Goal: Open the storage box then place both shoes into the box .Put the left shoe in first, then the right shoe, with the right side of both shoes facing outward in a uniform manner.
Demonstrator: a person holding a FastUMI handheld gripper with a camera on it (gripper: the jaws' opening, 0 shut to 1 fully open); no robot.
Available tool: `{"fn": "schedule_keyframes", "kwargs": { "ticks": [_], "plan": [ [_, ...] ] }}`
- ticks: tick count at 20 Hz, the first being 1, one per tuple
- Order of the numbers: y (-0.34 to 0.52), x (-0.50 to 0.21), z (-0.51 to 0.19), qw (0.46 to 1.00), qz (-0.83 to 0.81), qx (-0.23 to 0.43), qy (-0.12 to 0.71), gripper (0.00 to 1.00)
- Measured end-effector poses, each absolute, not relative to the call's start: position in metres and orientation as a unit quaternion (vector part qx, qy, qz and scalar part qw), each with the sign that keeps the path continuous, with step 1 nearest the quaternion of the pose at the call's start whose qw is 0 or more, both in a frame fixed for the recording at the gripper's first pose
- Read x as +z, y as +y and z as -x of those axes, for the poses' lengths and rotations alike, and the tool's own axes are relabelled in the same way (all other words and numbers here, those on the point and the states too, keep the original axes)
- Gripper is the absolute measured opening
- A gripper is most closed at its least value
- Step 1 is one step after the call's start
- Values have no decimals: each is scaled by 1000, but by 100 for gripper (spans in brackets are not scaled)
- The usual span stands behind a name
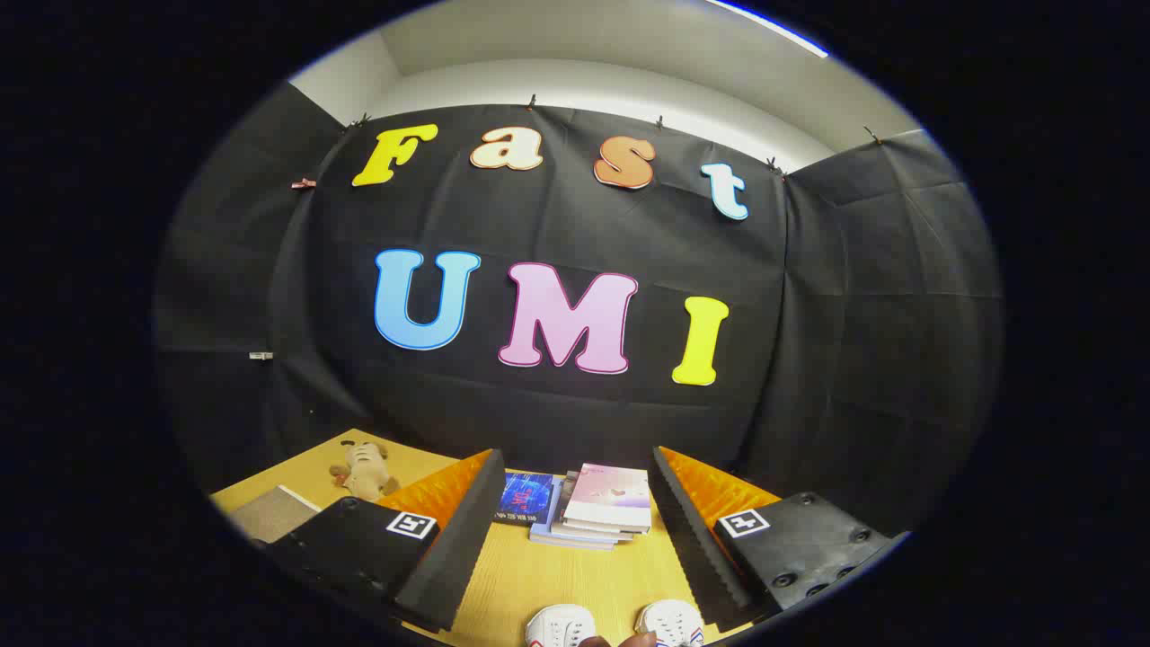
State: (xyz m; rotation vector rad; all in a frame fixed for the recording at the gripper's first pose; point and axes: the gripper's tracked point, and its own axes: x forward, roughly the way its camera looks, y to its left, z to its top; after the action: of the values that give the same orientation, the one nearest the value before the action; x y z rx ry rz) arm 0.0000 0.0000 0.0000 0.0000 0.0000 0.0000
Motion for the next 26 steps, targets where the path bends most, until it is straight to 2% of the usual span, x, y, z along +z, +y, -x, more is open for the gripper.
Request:
{"fn": "schedule_keyframes", "kwargs": {
  "ticks": [17, 20, 22, 26],
  "plan": [
    [34, -28, -5, 992, -8, 113, 47, 98],
    [71, -42, 5, 972, -58, 214, 84, 98],
    [100, -46, 22, 936, -129, 305, 116, 98],
    [134, -67, 48, 862, -217, 417, 190, 98]
  ]
}}
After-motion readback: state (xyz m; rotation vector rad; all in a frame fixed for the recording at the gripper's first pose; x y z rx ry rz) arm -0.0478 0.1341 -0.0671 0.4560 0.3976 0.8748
